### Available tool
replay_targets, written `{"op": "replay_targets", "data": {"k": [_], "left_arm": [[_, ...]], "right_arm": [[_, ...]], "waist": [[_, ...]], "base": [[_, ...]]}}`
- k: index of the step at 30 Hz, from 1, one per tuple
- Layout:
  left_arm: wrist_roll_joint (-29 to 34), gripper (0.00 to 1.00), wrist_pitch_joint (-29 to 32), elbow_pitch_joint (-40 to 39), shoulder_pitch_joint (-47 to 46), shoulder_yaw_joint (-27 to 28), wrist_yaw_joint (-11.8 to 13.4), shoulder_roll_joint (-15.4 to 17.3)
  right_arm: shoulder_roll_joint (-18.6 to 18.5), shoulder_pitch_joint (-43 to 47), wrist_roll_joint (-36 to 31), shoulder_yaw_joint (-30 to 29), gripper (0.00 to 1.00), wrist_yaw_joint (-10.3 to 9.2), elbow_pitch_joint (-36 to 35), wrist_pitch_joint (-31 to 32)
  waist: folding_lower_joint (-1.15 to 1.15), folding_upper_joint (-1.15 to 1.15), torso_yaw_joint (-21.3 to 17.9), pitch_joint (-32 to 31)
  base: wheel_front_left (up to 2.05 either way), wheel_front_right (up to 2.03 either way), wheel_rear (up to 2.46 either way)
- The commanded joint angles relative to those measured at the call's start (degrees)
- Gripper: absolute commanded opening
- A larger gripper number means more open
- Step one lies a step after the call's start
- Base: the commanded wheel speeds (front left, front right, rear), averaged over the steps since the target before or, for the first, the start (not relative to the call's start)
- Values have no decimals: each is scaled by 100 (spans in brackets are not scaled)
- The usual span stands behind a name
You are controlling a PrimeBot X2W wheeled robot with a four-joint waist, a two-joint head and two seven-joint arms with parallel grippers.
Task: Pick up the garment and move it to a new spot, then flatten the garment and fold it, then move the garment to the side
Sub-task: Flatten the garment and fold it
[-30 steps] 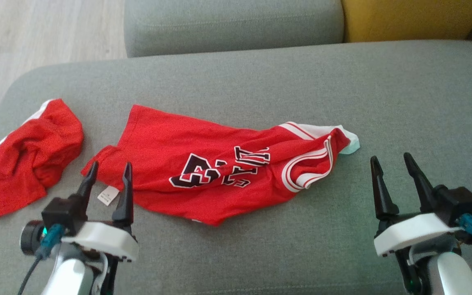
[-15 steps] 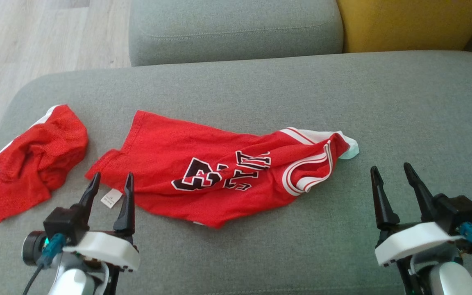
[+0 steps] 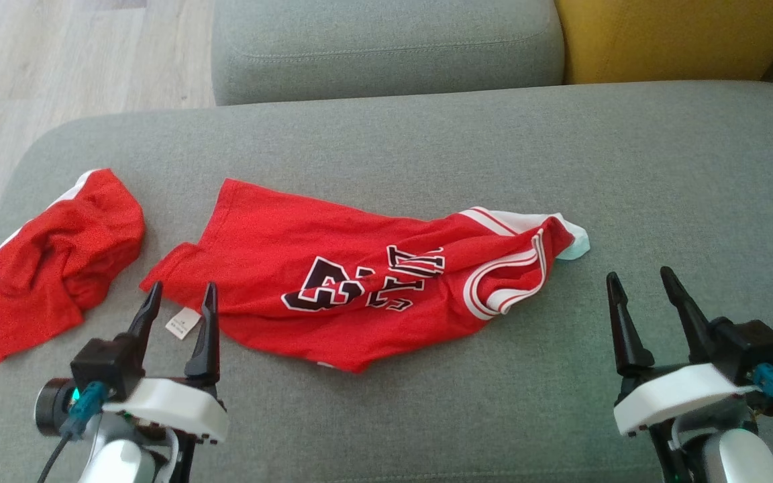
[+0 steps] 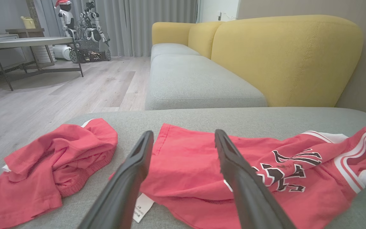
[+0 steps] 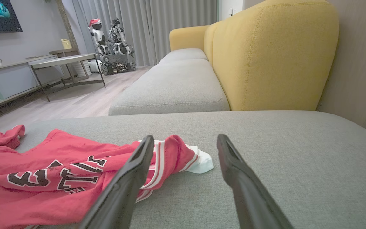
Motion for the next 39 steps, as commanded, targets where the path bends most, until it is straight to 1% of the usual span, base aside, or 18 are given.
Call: {"op": "replay_targets", "data": {"k": [1, 6, 13, 21, 24, 28, 29, 30, 31, 35, 39], "left_arm": [[-50, 100, -10, -187, -210, 229, 34, 174], [-64, 100, -11, -194, -235, 218, 48, 181], [-34, 100, -15, -238, -480, 163, 50, 142], [8, 100, -65, -174, -839, 107, -2, 1], [33, 100, -80, -135, -952, 95, -23, -58], [63, 100, -93, -84, -1042, 106, -53, -113], [71, 100, -95, -73, -1056, 113, -59, -124], [78, 100, -97, -65, -1066, 123, -62, -134], [86, 100, -99, -59, -1071, 135, -62, -142], [109, 100, -101, -65, -1072, 187, -69, -156], [150, 100, -102, -110, -1021, 290, -68, -153]], "right_arm": [[-41, -186, -30, 120, 100, -4, -234, -4], [-54, -208, -16, 248, 100, -4, -204, 33], [-379, -436, 42, 995, 100, -4, 38, 191], [-688, -1017, 136, 2020, 100, -4, 683, 287], [-796, -1257, 189, 2244, 100, -4, 1027, 340], [-862, -1477, 251, 2353, 100, -4, 1469, 469], [-869, -1509, 287, 2395, 71, -4, 1547, 507], [-871, -1534, 346, 2440, 30, -4, 1597, 534], [-880, -1554, 402, 2485, 0, -4, 1628, 555], [-926, -1591, 551, 2528, 0, -4, 1582, 475], [-998, -1515, 700, 2485, 0, -4, 1241, 323]], "waist": [[0, 0, 1, 2], [0, 0, 21, 34], [0, 0, 189, 373], [0, 0, 485, 793], [0, 0, 569, 905], [0, 0, 634, 992], [0, 0, 641, 1005], [0, 0, 642, 1016], [0, 0, 640, 1025], [0, 0, 607, 1040], [0, 0, 472, 997]], "base": [[0, 0, 0], [0, 0, 0], [0, 0, 0], [0, 0, 0], [0, 0, 0], [0, 0, 0], [0, 0, 0], [0, 0, 0], [0, 0, 0], [0, 0, 0], [0, 0, 0]]}}
